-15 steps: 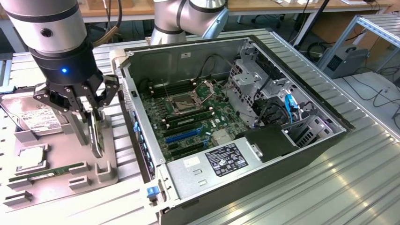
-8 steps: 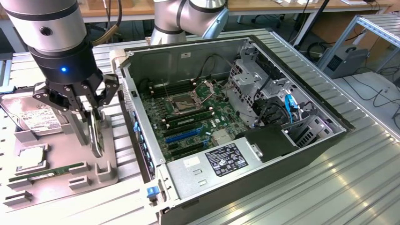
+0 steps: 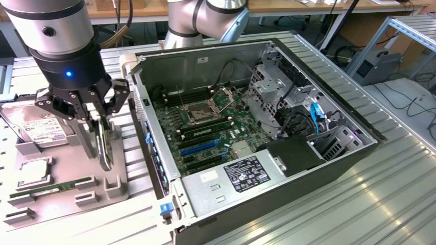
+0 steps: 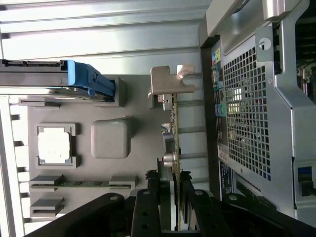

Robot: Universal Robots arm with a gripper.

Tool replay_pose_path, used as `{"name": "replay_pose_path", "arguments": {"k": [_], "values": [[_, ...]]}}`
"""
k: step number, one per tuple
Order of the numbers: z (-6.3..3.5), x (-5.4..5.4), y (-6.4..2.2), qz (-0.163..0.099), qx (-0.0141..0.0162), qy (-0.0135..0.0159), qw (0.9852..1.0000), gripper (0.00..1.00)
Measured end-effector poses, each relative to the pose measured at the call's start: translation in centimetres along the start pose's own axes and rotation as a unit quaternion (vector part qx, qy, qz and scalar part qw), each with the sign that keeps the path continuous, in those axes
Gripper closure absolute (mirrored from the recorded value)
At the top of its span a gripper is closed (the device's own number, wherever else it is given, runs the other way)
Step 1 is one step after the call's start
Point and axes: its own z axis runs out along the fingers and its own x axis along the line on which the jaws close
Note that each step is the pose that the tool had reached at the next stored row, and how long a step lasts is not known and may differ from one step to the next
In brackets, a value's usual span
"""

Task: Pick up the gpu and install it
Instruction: 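Pick up the gpu and move the gpu toward the slot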

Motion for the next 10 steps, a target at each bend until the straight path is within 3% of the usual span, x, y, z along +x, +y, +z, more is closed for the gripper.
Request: {"name": "replay_pose_path", "arguments": {"k": [10], "values": [[-0.46,-0.01,0.01,0.0,0.0004,-0.0001,1.0,0.71]]}}
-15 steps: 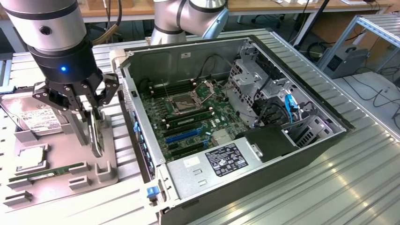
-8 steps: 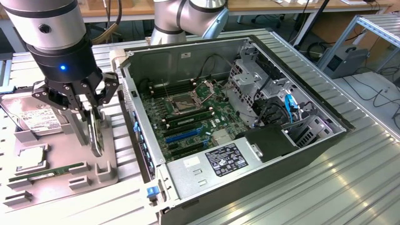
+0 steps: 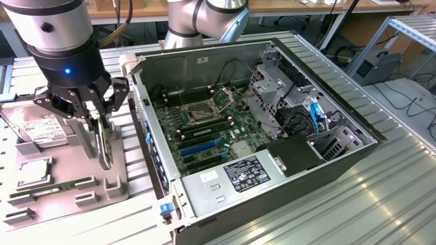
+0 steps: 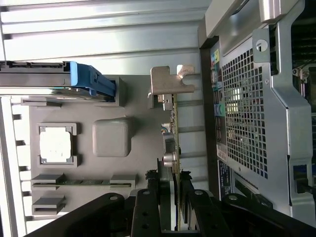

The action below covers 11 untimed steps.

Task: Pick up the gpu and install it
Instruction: 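Pick up the gpu and move the gpu toward the slot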

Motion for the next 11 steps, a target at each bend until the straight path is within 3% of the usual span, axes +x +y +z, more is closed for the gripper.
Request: {"name": "replay_pose_path", "arguments": {"k": [11], "values": [[-0.56,-0.02,0.01,0.0,0.0005,0.0,1.0,0.71]]}}
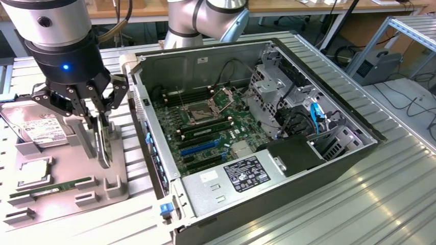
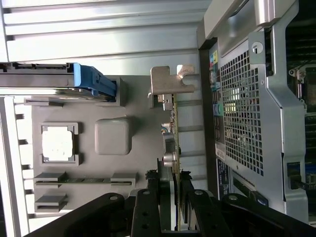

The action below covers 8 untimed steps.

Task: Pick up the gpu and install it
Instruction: 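Pick up the gpu and move the gpu toward the slot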

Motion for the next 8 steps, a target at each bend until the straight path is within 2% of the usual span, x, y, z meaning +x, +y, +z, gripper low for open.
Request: {"name": "replay_pose_path", "arguments": {"k": [8], "values": [[-0.47,-0.01,0.01,0.0,0.0004,-0.0001,1.0,0.71]]}}
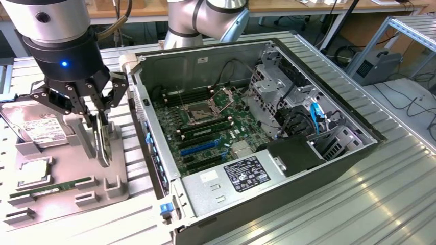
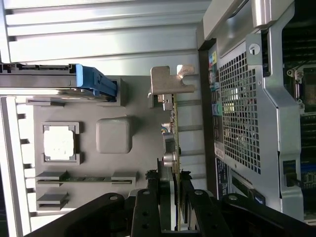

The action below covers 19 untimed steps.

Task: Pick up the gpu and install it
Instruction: 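Pick up the gpu and move the gpu toward the slot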

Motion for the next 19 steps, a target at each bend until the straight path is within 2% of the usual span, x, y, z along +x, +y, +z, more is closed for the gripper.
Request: {"name": "replay_pose_path", "arguments": {"k": [14,16,19], "values": [[-0.8,-0.03,0.01,0.0,0.0002,-0.0001,1.0,0.71],[-0.86,-0.03,0.03,0.0,0.0019,-0.0001,1.0,0.71],[-0.89,-0.03,0.08,0.0,0.0024,-0.0001,1.0,0.71]]}}
